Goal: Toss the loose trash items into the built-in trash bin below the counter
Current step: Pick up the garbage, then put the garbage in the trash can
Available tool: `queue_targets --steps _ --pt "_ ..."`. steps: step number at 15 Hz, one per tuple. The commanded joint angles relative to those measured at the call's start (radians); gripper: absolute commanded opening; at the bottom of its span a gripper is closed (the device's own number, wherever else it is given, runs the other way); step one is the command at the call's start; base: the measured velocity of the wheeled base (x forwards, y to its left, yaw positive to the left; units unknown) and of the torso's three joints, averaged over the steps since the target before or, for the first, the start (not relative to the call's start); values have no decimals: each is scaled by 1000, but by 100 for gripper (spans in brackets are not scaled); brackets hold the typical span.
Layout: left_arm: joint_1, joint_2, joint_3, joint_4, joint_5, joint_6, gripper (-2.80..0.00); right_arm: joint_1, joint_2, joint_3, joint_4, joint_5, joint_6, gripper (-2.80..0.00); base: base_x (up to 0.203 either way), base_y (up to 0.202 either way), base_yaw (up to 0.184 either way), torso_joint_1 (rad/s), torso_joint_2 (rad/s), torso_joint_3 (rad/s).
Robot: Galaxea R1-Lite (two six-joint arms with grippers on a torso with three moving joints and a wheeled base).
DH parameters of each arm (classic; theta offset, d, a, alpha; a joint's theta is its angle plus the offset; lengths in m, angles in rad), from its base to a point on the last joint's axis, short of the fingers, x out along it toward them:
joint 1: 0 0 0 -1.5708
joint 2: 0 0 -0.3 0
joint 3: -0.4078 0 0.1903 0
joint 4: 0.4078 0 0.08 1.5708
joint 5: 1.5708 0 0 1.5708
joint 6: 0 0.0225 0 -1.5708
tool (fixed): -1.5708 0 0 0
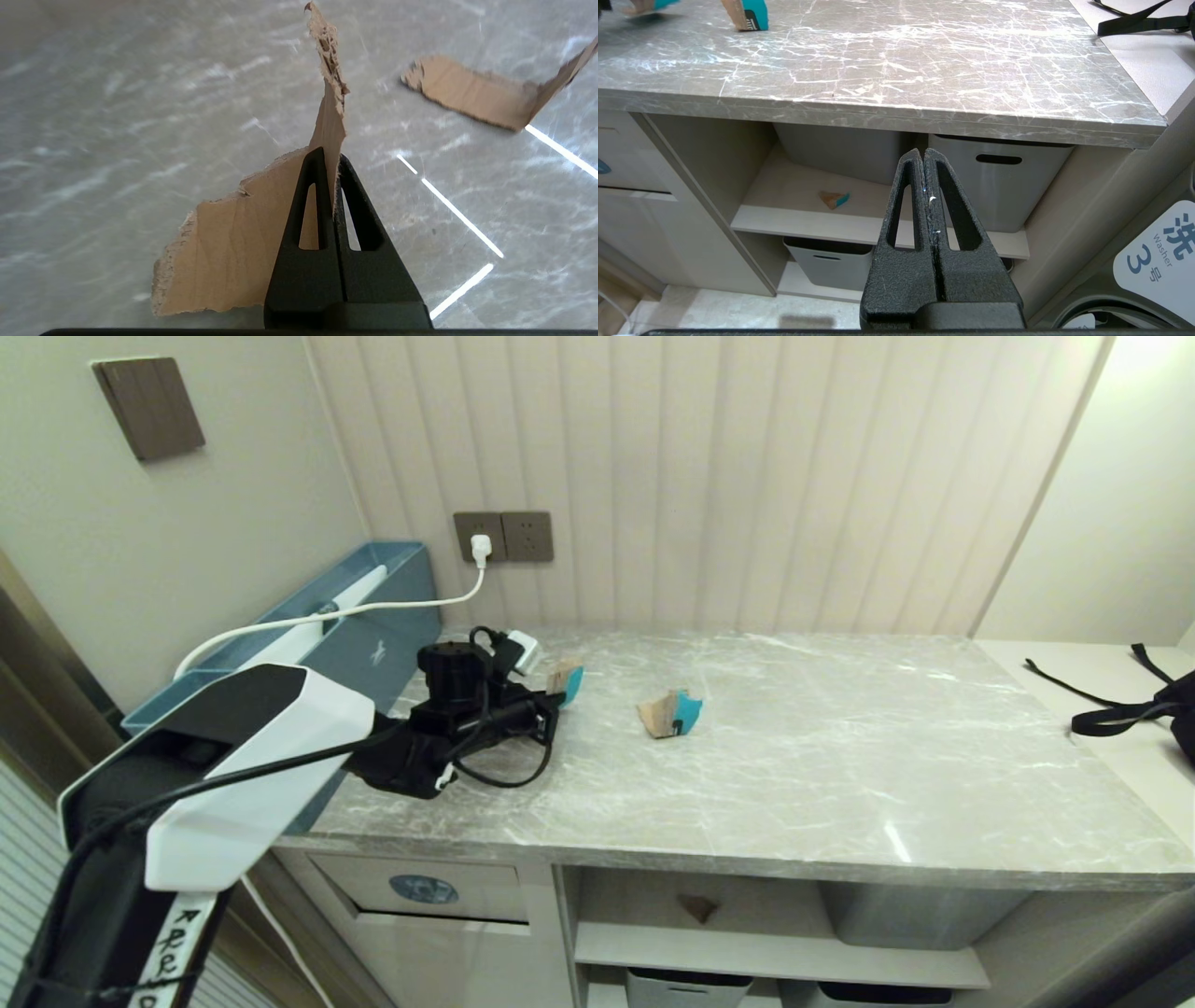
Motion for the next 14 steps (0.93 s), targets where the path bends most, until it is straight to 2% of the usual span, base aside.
queue_targets --steps 1,5,10,12,14 --pt "0 -111 50 -5 3 1 -280 0 -2 0 0 0 0 -280 0 0 0 0 0 0" --pt "0 -375 226 -7 16 -13 -280 0 -2 0 0 0 0 -280 0 0 0 0 0 0" --pt "1 -795 578 -15 64 -60 -280 0 -2 0 -1 0 0 -280 0 0 0 0 0 0" --pt "2 -958 747 -16 106 -107 -280 0 -2 0 -1 2 -2 -280 0 0 0 0 0 0" --pt "2 -1101 922 -17 169 -186 -280 0 -2 0 -1 2 -6 -280 0 0 0 0 0 0"
